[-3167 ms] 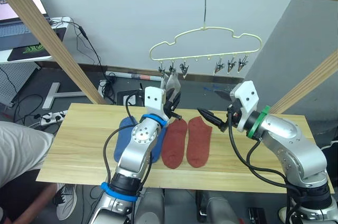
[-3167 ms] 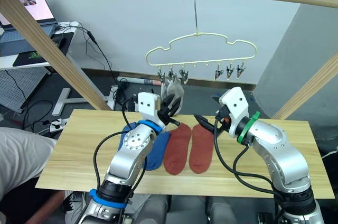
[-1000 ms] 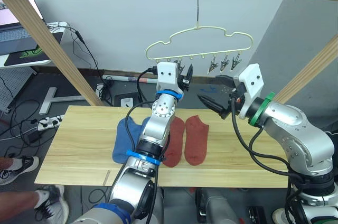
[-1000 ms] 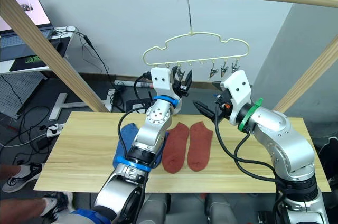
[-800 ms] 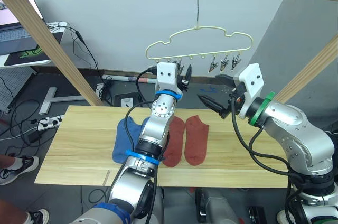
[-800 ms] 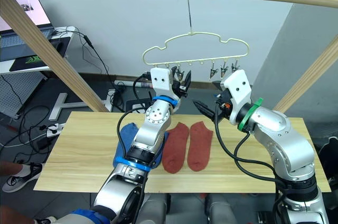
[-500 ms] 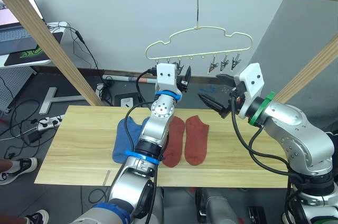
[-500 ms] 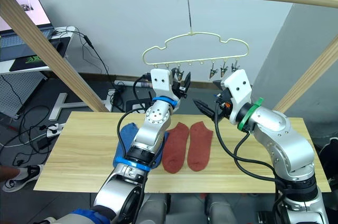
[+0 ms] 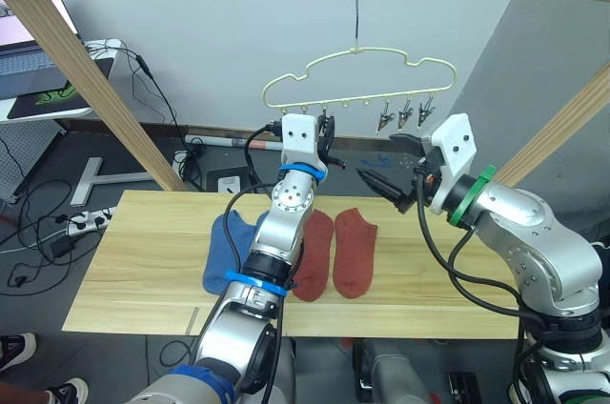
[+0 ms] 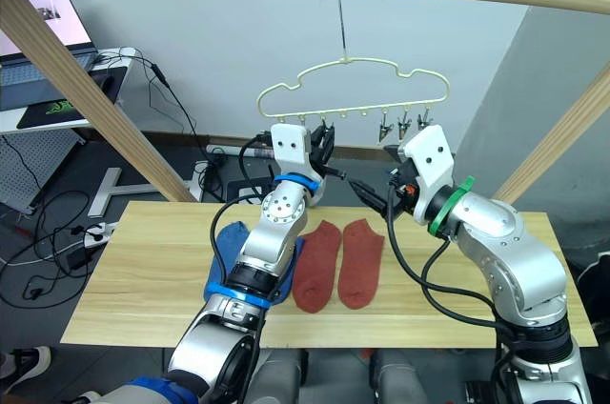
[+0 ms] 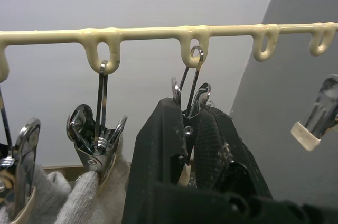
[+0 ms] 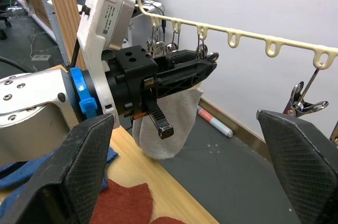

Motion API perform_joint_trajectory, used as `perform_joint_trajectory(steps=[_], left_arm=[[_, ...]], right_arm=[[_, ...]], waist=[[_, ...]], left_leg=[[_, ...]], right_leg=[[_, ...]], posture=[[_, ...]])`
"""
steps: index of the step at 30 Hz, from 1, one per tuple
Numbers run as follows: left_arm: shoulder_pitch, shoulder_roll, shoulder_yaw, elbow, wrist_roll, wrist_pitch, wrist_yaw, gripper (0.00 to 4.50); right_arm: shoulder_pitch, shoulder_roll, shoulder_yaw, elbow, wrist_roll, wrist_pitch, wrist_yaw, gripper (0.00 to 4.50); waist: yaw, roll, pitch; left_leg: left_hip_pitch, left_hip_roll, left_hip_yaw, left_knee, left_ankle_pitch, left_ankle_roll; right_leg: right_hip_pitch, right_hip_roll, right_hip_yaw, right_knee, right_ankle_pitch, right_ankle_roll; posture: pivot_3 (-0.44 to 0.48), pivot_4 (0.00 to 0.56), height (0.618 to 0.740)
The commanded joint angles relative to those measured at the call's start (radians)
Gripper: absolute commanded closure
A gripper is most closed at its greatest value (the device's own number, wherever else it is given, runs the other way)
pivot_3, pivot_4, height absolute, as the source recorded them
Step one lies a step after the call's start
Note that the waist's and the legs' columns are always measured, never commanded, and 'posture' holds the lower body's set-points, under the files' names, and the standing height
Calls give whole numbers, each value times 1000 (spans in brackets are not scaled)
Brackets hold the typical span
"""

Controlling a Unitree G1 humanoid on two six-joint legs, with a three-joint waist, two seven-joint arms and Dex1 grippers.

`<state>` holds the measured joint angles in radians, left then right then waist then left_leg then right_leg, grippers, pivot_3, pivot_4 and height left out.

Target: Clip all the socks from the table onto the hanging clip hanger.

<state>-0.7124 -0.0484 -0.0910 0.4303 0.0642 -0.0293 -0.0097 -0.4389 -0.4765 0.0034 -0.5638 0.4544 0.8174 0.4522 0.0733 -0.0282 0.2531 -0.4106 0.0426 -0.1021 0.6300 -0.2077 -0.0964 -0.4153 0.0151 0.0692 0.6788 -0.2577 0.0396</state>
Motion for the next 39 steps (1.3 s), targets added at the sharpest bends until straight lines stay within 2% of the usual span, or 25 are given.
perform_joint_trajectory(steps=[1,9,10,16,26,29,35,39], left_arm=[[-13,-3,-3,-41,12,-22,5,4223],[-6,4,-10,-44,26,-14,13,4223],[-6,2,-10,-45,27,-15,13,3493],[-11,-7,-7,-43,27,-12,9,1786],[-16,-5,-1,-44,23,-13,6,1786],[-20,-4,1,-41,22,-17,5,2393],[-25,-6,0,-39,23,-25,6,4205],[-24,-8,-1,-37,23,-28,6,4300]], right_arm=[[-5,3,-6,-32,9,-9,-5,0],[-1,3,-6,-32,7,-11,-1,0],[-1,3,-6,-32,7,-11,-1,0],[-3,2,-6,-30,6,-11,-1,0],[-4,3,-8,-28,4,-11,-4,0],[-5,4,-8,-27,4,-11,-5,0],[-1,7,-6,-31,4,-10,-8,0],[0,8,-7,-33,4,-9,-10,0]], waist=[[0,0,0],[0,0,0],[0,0,0],[0,0,0],[0,0,0],[0,0,0],[0,0,0],[0,0,0]], left_leg=[[0,0,0,0,0,0],[0,0,0,0,0,0],[0,0,0,0,0,0],[0,0,0,0,0,0],[0,0,0,0,0,0],[0,0,0,0,0,0],[0,0,0,0,0,0],[0,0,0,0,0,0]], right_leg=[[0,0,0,0,0,0],[0,0,0,0,0,0],[0,0,0,0,0,0],[0,0,0,0,0,0],[0,0,0,0,-1,1],[0,0,0,0,-1,1],[0,0,0,0,-1,1],[0,0,0,-1,-1,2]], posture=[[163,205,740],[167,209,740],[167,209,740],[167,209,740],[162,211,740],[162,210,740],[161,209,740],[159,209,740]])
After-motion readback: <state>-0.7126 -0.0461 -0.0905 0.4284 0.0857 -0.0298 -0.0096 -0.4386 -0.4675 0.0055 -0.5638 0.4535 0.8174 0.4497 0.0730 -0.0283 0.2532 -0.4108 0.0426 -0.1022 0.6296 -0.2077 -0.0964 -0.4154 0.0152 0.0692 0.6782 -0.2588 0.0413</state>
